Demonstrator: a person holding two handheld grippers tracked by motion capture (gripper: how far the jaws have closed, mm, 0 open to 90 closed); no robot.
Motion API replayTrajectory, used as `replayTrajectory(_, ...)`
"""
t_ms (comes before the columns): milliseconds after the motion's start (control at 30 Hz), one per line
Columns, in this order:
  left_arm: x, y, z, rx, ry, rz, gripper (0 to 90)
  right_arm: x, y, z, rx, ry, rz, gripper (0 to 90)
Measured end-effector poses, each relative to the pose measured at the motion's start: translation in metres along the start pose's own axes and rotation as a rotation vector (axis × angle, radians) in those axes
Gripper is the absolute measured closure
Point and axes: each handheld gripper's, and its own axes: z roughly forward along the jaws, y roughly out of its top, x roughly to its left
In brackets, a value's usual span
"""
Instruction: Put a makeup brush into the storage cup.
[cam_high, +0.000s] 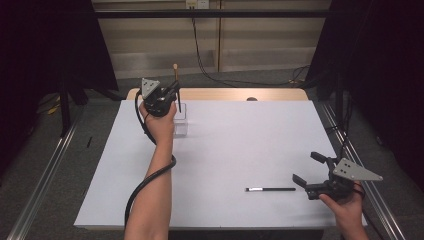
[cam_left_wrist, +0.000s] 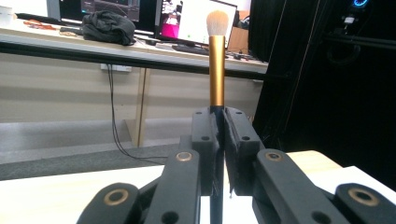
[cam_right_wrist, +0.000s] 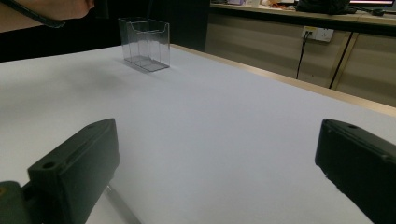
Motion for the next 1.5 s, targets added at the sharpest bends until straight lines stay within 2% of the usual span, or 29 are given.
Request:
replayTrajectory(667,0.001,-0.009,0.009,0.031,0.012,0.014,83.5,-0.001,-0.001,0.0,0.0,0.0,0.005,0.0)
replayTrajectory(733,0.0,-0.01,0.01,0.023,0.013,0.005,83.5,-0.001,-0.001,0.0,0.0,0.001,0.006,0.0)
replayTrajectory(1500,0.002,-0.021,0.011,0.031,0.025,0.03,83.5,0.0,0.0,-0.001,0.0,0.001,0.005,0.0)
